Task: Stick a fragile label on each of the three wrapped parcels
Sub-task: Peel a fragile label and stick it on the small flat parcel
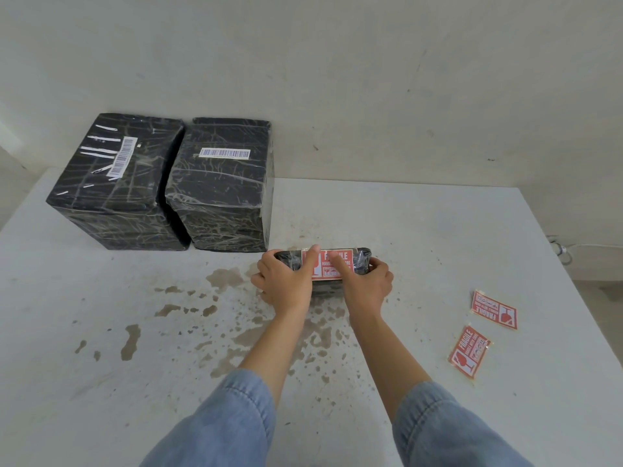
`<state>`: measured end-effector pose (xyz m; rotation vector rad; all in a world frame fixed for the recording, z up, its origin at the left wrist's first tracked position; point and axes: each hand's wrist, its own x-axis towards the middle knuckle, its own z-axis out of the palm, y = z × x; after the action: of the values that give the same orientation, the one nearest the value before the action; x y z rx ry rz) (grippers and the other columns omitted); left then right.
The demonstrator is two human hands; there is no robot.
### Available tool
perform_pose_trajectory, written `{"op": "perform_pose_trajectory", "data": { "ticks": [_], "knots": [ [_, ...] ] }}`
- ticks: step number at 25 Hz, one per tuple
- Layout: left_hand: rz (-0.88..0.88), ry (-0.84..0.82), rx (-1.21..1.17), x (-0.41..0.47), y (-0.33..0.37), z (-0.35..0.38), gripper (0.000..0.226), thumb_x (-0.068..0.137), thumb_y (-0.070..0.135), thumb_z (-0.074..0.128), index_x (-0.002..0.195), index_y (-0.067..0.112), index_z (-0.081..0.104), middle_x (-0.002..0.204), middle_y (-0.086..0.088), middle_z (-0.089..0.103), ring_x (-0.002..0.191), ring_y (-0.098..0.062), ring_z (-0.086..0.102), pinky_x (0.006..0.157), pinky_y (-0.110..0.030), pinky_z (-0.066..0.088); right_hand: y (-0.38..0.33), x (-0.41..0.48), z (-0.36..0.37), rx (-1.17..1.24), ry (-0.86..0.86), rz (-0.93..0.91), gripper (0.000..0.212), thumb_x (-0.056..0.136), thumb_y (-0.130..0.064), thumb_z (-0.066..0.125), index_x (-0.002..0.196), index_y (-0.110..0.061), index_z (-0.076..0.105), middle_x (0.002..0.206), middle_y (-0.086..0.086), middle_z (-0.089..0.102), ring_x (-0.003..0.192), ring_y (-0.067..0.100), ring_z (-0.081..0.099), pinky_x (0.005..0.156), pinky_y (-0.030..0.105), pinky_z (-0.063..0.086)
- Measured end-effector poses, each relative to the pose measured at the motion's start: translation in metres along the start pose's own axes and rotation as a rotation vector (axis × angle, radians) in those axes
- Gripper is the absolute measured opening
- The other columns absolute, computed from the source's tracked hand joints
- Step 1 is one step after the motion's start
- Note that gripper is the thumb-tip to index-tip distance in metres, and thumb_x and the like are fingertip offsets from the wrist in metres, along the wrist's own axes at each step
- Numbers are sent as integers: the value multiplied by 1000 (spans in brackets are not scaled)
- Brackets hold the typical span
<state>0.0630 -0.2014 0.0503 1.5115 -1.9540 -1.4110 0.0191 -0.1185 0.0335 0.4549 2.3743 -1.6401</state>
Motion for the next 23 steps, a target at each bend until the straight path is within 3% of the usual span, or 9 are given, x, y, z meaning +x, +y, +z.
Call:
{"op": "perform_pose_trajectory", "data": {
  "ticks": [4, 9, 16, 20, 23],
  "knots": [
    [-5, 35, -37, 1, -3, 6, 72, 66, 58, 71, 116, 13, 44, 125, -4, 47, 121, -27, 32, 96, -44, 31, -8, -4, 5, -22, 44, 32, 91, 63, -49, 81, 131, -6, 38, 134, 10, 38, 131, 26, 28, 104, 36, 32],
    [-19, 49, -60, 1, -1, 8, 69, 66, 55, 72, 115, 14, 44, 125, -3, 47, 121, -27, 32, 95, -43, 30, -14, -6, 13, -78, 80, 93, 97, 60, -59, 78, 130, -7, 35, 133, 9, 37, 131, 26, 26, 101, 44, 36],
    [-77, 34, -154, 6, -1, 8, 53, 74, 45, 68, 112, 16, 45, 124, -2, 46, 120, -25, 31, 96, -41, 27, -7, 4, 6, 111, 70, 117, 59, 77, -48, 69, 117, -12, 45, 125, 7, 43, 127, 22, 32, 89, 33, 33],
    [-106, 13, -211, 9, -3, 7, 42, 80, 42, 61, 110, 17, 46, 123, -2, 46, 119, -24, 30, 98, -40, 26, -1, 10, 8, 184, 79, 142, 45, 78, -52, 64, 103, -20, 46, 111, 2, 45, 120, 25, 45, 95, 44, 46],
    [-118, -28, -257, 14, -6, 5, 36, 83, 40, 58, 108, 17, 47, 122, -6, 48, 118, -23, 29, 104, -47, 30, 0, 10, 8, 210, 77, 133, 45, 74, -60, 61, 97, -24, 47, 109, 3, 50, 117, 28, 50, 96, 49, 47]
  ]
}}
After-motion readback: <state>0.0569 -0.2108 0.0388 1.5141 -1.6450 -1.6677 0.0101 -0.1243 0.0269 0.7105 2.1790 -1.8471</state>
